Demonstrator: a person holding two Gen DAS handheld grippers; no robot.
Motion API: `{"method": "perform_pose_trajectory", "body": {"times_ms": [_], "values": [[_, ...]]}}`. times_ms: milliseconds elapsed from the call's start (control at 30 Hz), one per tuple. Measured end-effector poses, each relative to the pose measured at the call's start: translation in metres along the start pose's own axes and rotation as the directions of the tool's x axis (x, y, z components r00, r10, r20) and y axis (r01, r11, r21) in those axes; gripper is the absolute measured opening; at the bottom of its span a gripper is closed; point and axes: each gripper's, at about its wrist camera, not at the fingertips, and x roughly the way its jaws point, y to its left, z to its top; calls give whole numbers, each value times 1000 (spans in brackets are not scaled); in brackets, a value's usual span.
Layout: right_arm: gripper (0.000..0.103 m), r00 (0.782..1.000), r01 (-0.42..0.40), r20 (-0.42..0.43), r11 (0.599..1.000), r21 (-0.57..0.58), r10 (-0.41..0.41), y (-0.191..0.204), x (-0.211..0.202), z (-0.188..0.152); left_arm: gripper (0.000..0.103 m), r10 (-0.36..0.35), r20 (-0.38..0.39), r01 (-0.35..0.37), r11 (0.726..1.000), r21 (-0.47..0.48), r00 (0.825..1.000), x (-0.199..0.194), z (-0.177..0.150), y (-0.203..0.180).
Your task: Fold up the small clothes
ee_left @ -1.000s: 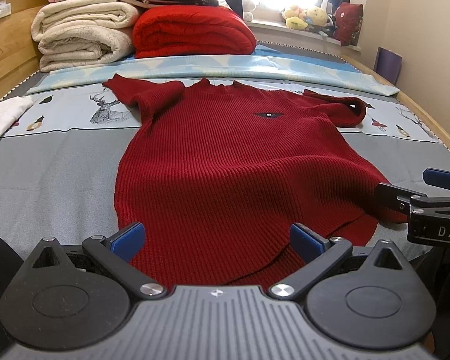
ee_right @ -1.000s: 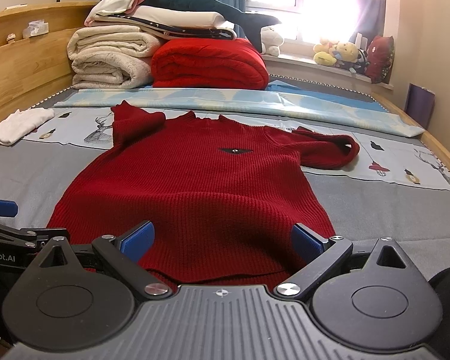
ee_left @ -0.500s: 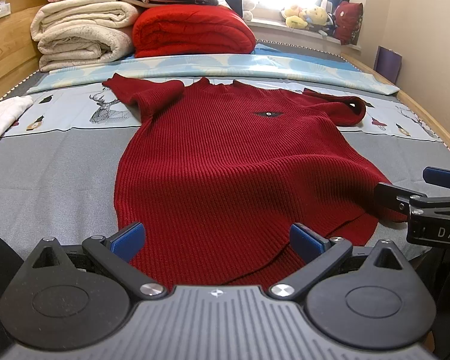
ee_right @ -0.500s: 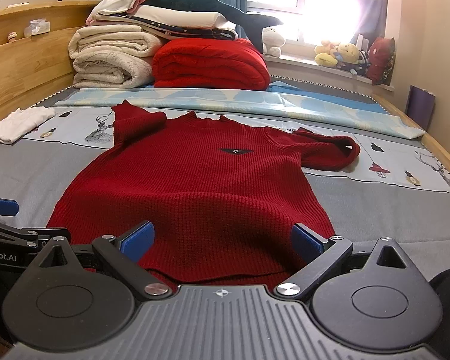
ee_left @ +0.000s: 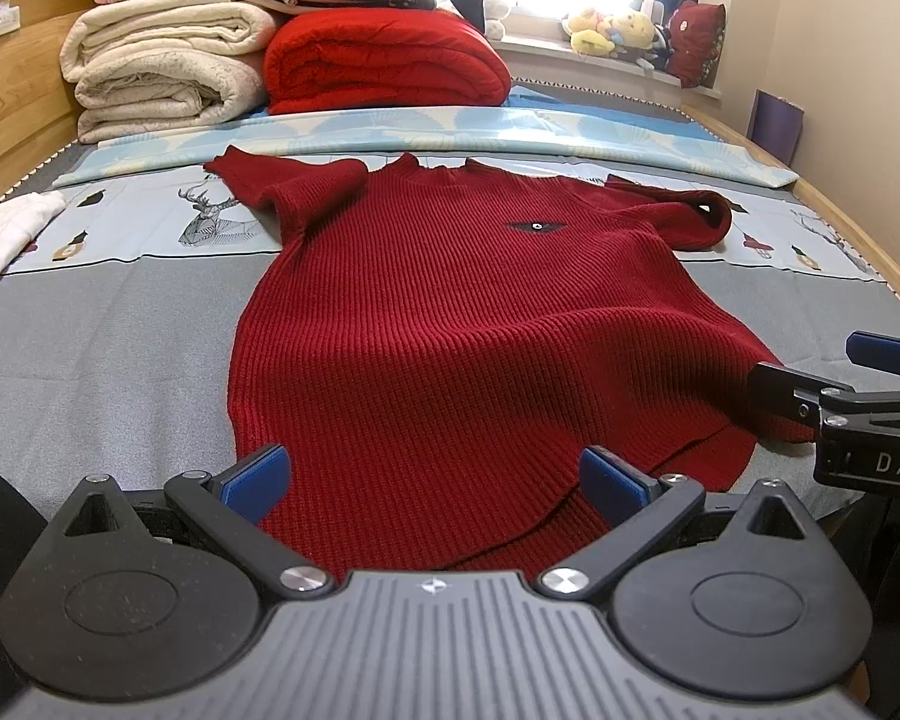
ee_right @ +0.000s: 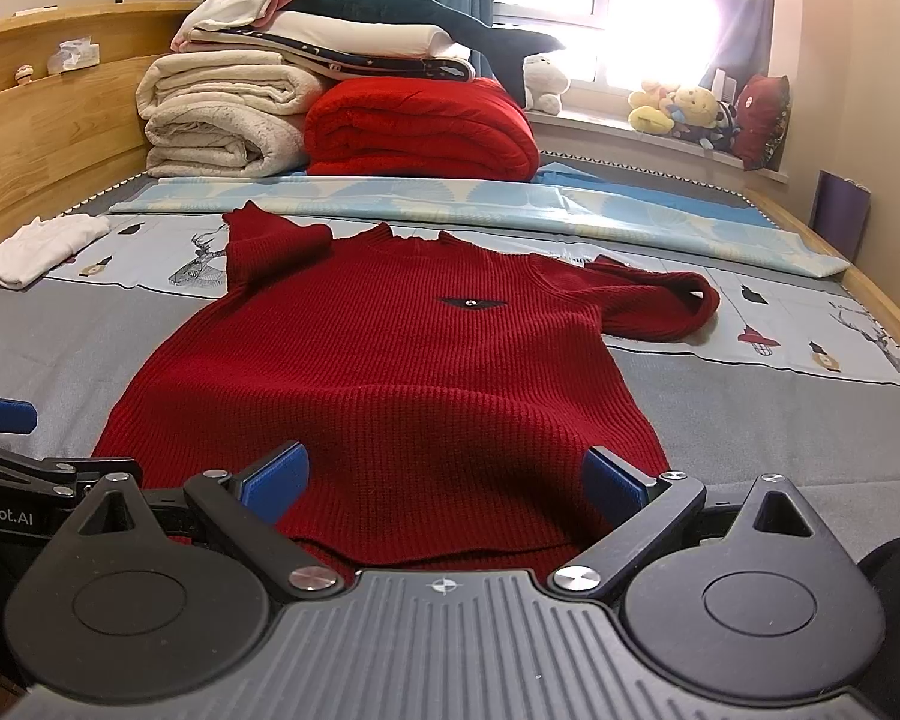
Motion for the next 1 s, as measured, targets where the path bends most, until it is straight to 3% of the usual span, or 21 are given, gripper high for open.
{"method": "perform_pose_trajectory", "body": {"times_ms": [833, 1000], "values": [[98, 1000, 5, 8, 1000, -2, -5, -1, -2, 3, 103, -3, -45, 3, 1000, -2, 999, 0, 0, 1], [95, 999, 25, 46, 996, 91, -29, -18, -6, 14, 103, 22, -6, -22, 999, -30, 1000, -9, 21, 13]]}}
